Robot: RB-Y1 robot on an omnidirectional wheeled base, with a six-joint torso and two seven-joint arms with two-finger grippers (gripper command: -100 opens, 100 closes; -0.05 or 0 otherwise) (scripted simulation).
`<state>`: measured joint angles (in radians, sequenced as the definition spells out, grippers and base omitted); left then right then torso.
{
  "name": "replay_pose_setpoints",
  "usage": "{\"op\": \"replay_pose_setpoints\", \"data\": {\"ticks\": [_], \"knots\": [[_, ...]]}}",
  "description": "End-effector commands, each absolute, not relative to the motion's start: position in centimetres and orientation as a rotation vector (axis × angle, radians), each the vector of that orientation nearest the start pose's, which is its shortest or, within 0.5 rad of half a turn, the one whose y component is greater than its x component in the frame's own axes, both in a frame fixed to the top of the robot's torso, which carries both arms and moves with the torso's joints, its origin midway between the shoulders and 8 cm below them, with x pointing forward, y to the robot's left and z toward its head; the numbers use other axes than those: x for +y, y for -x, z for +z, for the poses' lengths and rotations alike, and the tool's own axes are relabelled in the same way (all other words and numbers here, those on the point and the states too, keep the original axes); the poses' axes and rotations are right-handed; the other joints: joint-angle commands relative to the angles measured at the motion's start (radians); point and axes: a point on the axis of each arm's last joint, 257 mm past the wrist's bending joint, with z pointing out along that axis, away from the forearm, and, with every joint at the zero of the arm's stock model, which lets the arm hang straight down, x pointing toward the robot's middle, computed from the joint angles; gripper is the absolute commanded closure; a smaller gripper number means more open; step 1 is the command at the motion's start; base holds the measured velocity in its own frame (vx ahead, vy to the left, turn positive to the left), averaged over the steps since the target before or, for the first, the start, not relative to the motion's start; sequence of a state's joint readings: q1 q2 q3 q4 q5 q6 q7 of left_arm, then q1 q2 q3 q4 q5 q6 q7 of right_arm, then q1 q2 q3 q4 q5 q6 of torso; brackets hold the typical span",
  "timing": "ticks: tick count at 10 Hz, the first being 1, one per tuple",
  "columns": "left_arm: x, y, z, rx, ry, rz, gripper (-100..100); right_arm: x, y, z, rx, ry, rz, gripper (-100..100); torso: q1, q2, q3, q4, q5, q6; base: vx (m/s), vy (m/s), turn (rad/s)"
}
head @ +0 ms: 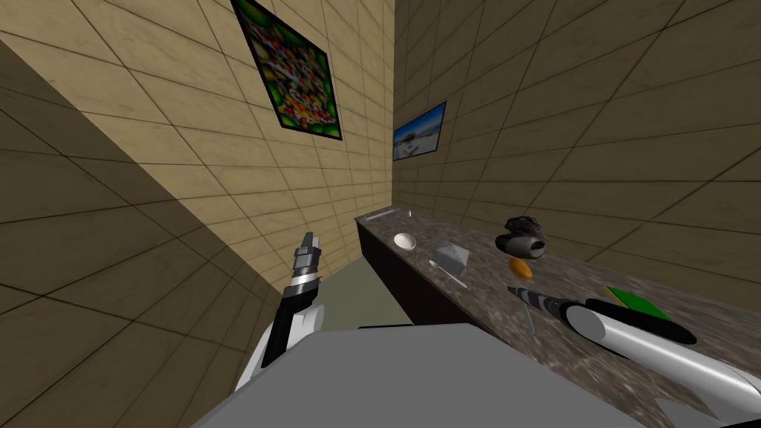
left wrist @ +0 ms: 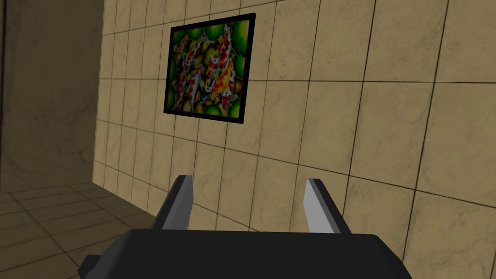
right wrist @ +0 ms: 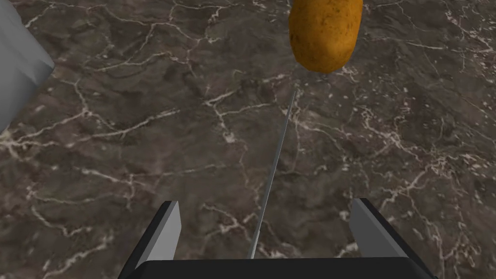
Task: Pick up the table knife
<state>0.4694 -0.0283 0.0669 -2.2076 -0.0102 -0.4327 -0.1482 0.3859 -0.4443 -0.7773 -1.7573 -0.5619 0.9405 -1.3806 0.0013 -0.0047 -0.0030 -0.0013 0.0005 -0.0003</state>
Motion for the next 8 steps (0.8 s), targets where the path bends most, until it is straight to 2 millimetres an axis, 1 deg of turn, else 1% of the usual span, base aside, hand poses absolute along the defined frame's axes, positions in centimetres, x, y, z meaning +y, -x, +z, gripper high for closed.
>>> {"op": "replay_pose_setpoints", "data": {"ticks": [1, 2, 5, 8], "knots": [[30.7, -36.5, -1.1, 0.705, 0.697, -1.077, 0, -67.3, -22.3, -30.7, 0.976, 3.128, -1.185, -100, 0.000, 0.000, 0.000, 0.000, 0.000, 0.000, 0.083, 0.045, -0.033], [30.7, -36.5, -1.1, 0.705, 0.697, -1.077, 0, -67.2, -22.1, -30.9, 0.978, 3.129, -1.168, -100, 0.001, 0.000, 0.000, 0.000, 0.000, 0.000, 0.070, 0.040, -0.012], [30.7, -36.5, -1.1, 0.705, 0.697, -1.077, 0, -68.3, -19.3, -32.4, 1.198, 3.034, -1.008, -100, 0.001, 0.000, 0.000, 0.000, 0.000, 0.000, 0.076, 0.043, -0.027], [30.7, -36.5, -1.1, 0.705, 0.697, -1.077, 0, -68.9, -17.5, -33.0, 1.336, 2.961, -0.907, -100, 0.000, 0.000, 0.000, 0.000, 0.000, 0.000, 0.081, 0.027, -0.020]]}}
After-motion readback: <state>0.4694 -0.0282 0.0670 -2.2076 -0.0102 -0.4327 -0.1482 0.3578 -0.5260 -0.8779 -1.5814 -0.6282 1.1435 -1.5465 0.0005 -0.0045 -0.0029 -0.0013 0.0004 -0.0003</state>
